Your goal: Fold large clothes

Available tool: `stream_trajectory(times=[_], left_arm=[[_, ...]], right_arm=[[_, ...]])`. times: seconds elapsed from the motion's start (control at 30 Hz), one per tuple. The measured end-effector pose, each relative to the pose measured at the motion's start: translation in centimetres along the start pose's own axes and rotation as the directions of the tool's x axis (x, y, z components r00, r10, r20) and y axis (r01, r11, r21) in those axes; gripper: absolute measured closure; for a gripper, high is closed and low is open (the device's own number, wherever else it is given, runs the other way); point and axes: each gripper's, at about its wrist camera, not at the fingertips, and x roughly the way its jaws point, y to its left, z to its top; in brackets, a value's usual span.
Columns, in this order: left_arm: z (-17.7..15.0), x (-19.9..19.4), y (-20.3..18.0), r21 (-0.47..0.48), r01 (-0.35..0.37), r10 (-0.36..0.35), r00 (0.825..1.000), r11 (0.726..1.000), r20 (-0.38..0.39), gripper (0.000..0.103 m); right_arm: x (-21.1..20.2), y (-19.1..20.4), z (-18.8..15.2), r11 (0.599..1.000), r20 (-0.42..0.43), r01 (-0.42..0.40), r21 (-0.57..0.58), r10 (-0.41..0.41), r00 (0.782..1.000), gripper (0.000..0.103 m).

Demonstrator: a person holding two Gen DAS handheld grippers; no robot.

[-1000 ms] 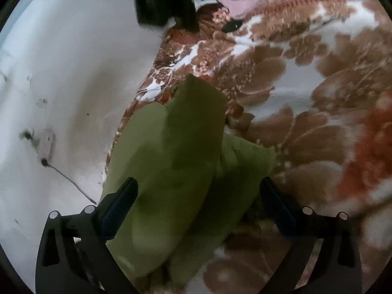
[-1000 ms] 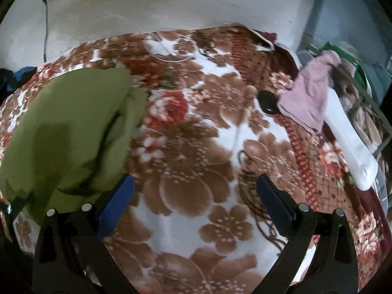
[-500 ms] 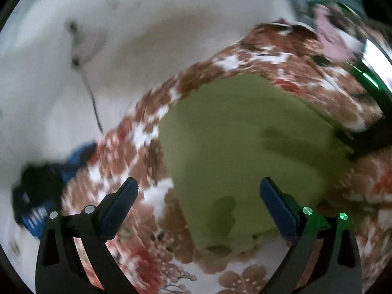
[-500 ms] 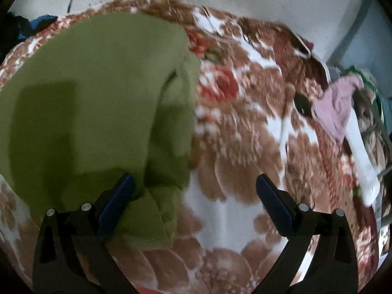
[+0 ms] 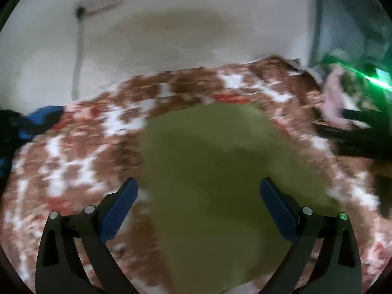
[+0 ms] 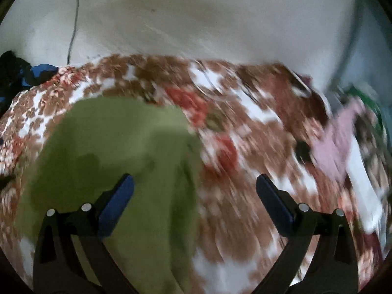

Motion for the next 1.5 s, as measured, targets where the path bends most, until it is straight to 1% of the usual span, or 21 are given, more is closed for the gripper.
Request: stream_trajectory(times=[0.07,0.13,0.2,0.23,0.27,0.33,0.47,0.57,0.63,0.67,0.73,0.83,0.9,0.97,1.07,1.2,1.27,1.33,1.4,1.43,1.5], left_arm=[[0.1,1.1,-1.7,0.059,0.019,-0.019,1.000,0.998,0.004,0.005],[-0.4,2.5,-3.2,0.108,0.041,-0.040,0.999,0.993,-0.015,0.005],[-1.6,4.1,-3.9,0.118,0.052,-0.045,0.997,0.992,-0.065,0.005],[-2.8,5.5,-4.2,0.127,0.044,-0.029,0.993,0.991,-0.116,0.005],[-3.5,5.9,-4.3,0.142,0.030,-0.011,0.991,0.989,-0.131,0.006],[-5.2,5.8,-4.7,0.212,-0.013,0.038,0.992,0.977,-0.117,0.006],[-7.5,3.9,-3.6,0.156,0.004,0.012,0.995,0.988,-0.100,0.006],[-8.7,2.4,-2.9,0.137,0.018,-0.003,0.994,0.990,-0.112,0.006],[-8.9,1.3,-2.1,0.103,0.041,-0.027,0.991,0.994,-0.133,0.005],[-8.8,0.9,-1.7,0.088,0.046,-0.034,0.990,0.995,-0.135,0.005],[-7.8,-0.8,-0.1,0.029,0.022,-0.020,0.996,0.999,-0.091,0.005],[-5.5,-2.5,2.2,-0.066,0.002,-0.004,1.000,0.998,-0.026,0.005],[-4.2,-2.1,2.8,-0.091,-0.010,0.008,1.000,0.996,-0.020,0.005],[-3.9,-0.8,2.6,-0.093,-0.002,-0.003,0.999,0.996,-0.051,0.005],[-5.9,2.6,1.6,-0.092,0.044,-0.059,0.984,0.995,-0.167,0.005],[-9.2,2.7,1.7,-0.131,0.064,-0.086,0.982,0.989,-0.170,0.004],[-10.3,2.3,1.8,-0.099,0.035,-0.056,0.975,0.994,-0.214,0.004],[-11.1,1.6,1.9,-0.052,-0.013,-0.001,0.967,0.999,-0.255,0.004],[-11.6,0.2,2.0,-0.032,-0.077,0.065,0.956,0.997,-0.285,0.004],[-11.7,-0.5,2.1,-0.022,-0.104,0.093,0.951,0.994,-0.296,0.005],[-11.3,-2.5,2.2,-0.024,-0.126,0.114,0.950,0.992,-0.290,0.005]], right_arm=[[3.3,1.9,2.7,0.999,0.012,-0.023,-0.023,0.024,1.000,0.005],[6.9,3.4,4.3,0.999,-0.032,-0.013,-0.047,0.011,0.999,0.005],[10.7,4.6,5.1,0.997,-0.092,-0.040,-0.064,0.034,0.995,0.005],[12.4,5.1,5.1,0.996,-0.126,-0.036,-0.080,0.026,0.992,0.005],[13.5,5.3,5.1,0.995,-0.148,-0.043,-0.085,0.030,0.989,0.005],[15.2,5.0,4.7,0.997,-0.174,-0.049,-0.067,0.037,0.984,0.005],[16.9,3.3,4.2,0.998,-0.174,0.004,-0.067,-0.016,0.985,0.005],[17.7,0.4,4.2,0.999,-0.194,0.038,-0.011,-0.039,0.980,0.005],[16.6,-0.8,4.2,0.998,-0.184,0.057,0.003,-0.056,0.981,0.005],[14.9,-1.2,4.0,0.998,-0.159,0.061,0.007,-0.059,0.986,0.005],[10.4,-1.4,3.2,1.000,-0.086,0.014,0.017,-0.013,0.996,0.005],[3.9,-0.4,0.6,0.999,-0.031,-0.045,0.005,0.045,0.999,0.005],[1.2,0.8,-1.8,0.998,-0.051,-0.068,0.004,0.069,0.996,0.005],[-0.6,2.2,-4.7,0.996,-0.081,-0.089,0.002,0.089,0.993,0.005],[-1.2,4.1,-9.3,0.996,-0.131,-0.075,-0.041,0.069,0.989,0.005],[-0.7,3.9,-14.0,0.991,-0.165,-0.043,-0.127,0.022,0.986,0.005],[-0.4,2.5,-15.6,0.986,-0.177,-0.021,-0.168,-0.009,0.984,0.005],[-0.4,0.9,-16.4,0.989,-0.202,-0.028,-0.143,-0.002,0.979,0.005],[-1.4,-0.4,-16.2,0.991,-0.203,0.012,-0.130,-0.039,0.978,0.005],[-2.0,-0.8,-16.0,0.992,-0.196,0.016,-0.122,-0.040,0.980,0.005],[-3.8,-1.7,-15.4,0.998,-0.187,0.010,-0.067,-0.023,0.982,0.005]])
